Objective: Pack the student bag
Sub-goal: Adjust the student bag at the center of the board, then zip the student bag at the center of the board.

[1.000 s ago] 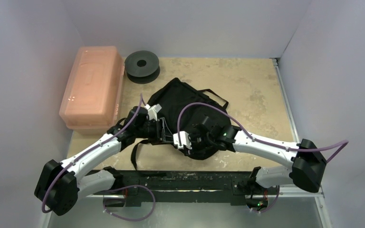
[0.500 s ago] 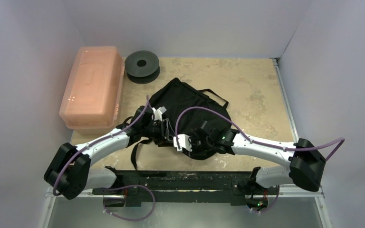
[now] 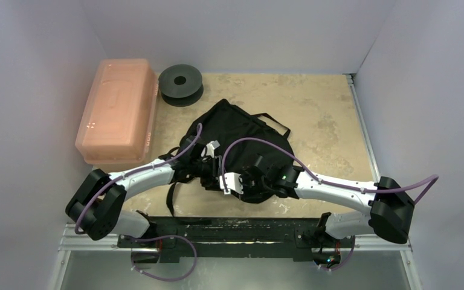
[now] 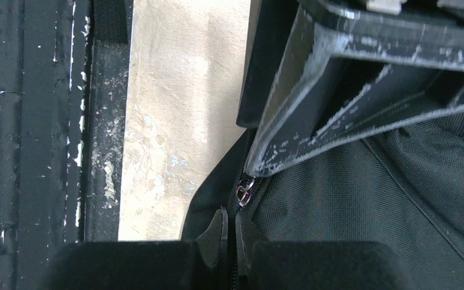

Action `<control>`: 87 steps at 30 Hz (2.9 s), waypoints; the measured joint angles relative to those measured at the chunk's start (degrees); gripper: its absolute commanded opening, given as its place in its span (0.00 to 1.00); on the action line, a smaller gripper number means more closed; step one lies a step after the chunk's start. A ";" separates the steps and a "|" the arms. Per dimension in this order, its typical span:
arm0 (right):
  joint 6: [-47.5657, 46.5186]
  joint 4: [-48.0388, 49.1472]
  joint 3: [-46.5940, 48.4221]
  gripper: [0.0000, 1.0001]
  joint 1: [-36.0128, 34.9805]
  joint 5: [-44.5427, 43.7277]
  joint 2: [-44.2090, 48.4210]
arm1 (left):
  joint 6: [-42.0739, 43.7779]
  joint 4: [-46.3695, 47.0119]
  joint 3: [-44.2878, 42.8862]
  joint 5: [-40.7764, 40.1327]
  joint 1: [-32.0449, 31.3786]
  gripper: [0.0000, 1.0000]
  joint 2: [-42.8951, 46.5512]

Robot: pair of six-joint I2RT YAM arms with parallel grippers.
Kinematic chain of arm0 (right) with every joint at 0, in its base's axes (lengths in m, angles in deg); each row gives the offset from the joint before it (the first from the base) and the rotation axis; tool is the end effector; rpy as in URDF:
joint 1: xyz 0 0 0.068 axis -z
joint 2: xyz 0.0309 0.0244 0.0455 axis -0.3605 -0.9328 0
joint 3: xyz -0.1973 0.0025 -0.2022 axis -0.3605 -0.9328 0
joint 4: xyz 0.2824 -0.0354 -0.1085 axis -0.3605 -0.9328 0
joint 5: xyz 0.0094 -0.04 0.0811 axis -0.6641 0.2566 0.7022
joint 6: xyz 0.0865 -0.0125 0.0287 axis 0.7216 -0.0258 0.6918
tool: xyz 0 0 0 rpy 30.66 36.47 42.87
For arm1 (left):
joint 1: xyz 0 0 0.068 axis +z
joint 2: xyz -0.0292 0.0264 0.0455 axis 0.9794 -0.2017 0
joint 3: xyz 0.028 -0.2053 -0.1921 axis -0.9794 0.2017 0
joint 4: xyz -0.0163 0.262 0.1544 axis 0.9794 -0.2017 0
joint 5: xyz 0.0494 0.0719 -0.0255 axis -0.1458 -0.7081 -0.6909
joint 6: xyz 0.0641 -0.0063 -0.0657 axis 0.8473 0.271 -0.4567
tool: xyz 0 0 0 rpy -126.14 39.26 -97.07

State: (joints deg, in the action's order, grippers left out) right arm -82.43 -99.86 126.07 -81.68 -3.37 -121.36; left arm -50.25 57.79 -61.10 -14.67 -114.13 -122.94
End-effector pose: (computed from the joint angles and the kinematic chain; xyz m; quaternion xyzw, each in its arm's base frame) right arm 0.1485 0.2929 0.1726 -0.7099 0.6096 0.1595 0.3147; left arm 0.2234 -0.2210 0.1232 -0.0523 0.8989 -0.4347 0.0154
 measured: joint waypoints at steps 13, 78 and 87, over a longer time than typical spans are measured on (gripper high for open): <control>-0.13 0.00 0.00 0.00 -1.11 -1.36 0.07 | 0.96 -2.16 -3.48 -4.46 -2.27 0.44 -3.48; 46.71 2.49 12.04 0.66 38.82 -7.82 -14.19 | 15.32 -27.02 -8.13 -32.96 3.02 0.79 25.38; 39.87 1.40 15.37 0.47 30.05 -18.27 -14.36 | 16.52 -22.05 -10.80 -22.58 3.02 0.82 21.27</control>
State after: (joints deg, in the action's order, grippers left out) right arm -42.56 -98.46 141.43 -51.63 -21.64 -135.72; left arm -33.73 35.74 -71.90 -37.24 -111.11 -101.67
